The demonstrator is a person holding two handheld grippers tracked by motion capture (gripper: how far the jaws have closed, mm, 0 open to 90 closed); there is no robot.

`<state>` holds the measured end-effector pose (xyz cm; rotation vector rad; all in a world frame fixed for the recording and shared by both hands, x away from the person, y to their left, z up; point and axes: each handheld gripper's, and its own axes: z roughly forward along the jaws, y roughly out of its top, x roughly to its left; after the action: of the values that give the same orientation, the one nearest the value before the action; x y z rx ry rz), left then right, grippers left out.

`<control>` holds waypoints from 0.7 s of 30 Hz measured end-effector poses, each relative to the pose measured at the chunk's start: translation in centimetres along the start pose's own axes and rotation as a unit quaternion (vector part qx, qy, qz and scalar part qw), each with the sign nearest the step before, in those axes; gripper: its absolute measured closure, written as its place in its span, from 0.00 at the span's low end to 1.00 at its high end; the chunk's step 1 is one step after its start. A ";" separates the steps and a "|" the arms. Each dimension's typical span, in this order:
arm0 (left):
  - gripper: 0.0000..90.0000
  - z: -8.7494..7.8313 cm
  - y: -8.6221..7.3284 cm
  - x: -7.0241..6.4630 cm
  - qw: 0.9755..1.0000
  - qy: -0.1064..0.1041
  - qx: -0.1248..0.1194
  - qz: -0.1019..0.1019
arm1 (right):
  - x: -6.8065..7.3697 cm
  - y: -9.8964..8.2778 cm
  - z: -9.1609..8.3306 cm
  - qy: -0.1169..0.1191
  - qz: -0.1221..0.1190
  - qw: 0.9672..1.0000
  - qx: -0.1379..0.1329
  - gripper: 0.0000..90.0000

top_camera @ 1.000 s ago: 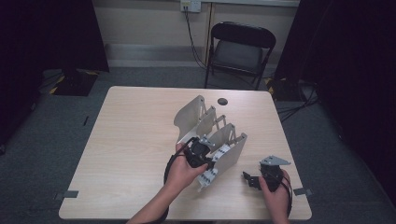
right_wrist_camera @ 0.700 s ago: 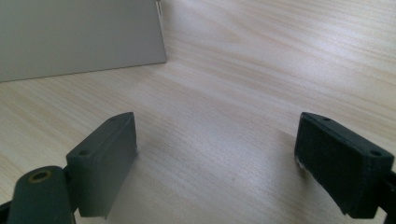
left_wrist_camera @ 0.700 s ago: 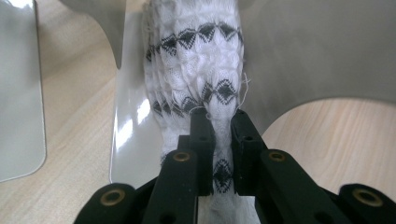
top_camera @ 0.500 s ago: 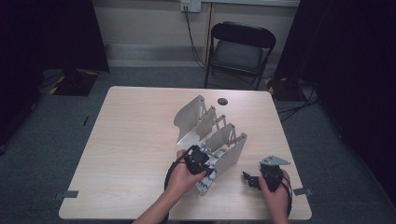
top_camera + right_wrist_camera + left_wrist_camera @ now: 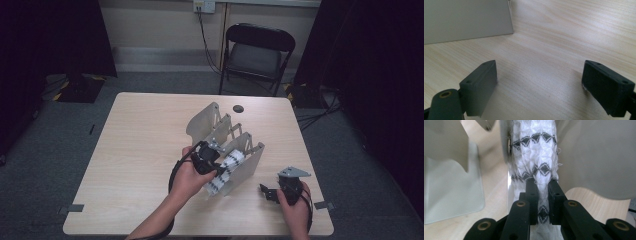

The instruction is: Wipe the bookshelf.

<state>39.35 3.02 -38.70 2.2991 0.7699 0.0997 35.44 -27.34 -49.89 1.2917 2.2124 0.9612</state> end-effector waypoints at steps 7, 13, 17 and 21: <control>0.91 -3.0 2.6 -0.1 1.000 0.005 -0.019 0.008 | 0.0 0.0 0.0 0.000 0.000 1.000 0.000 0.14; 0.91 -4.5 4.2 -0.5 0.999 0.001 -0.038 0.010 | 0.0 0.0 0.0 0.000 0.001 1.000 0.000 0.14; 0.91 -4.8 5.2 -1.0 0.999 -0.001 -0.042 0.017 | 0.0 0.0 0.0 0.000 0.000 1.000 0.000 0.14; 0.91 -5.1 6.0 -1.6 0.998 -0.006 -0.052 0.019 | 0.0 0.0 0.0 0.000 0.000 1.000 0.000 0.14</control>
<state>39.60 1.68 -30.81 2.2148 0.6980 0.1394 35.46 -27.29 -49.90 1.2906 2.2122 0.9619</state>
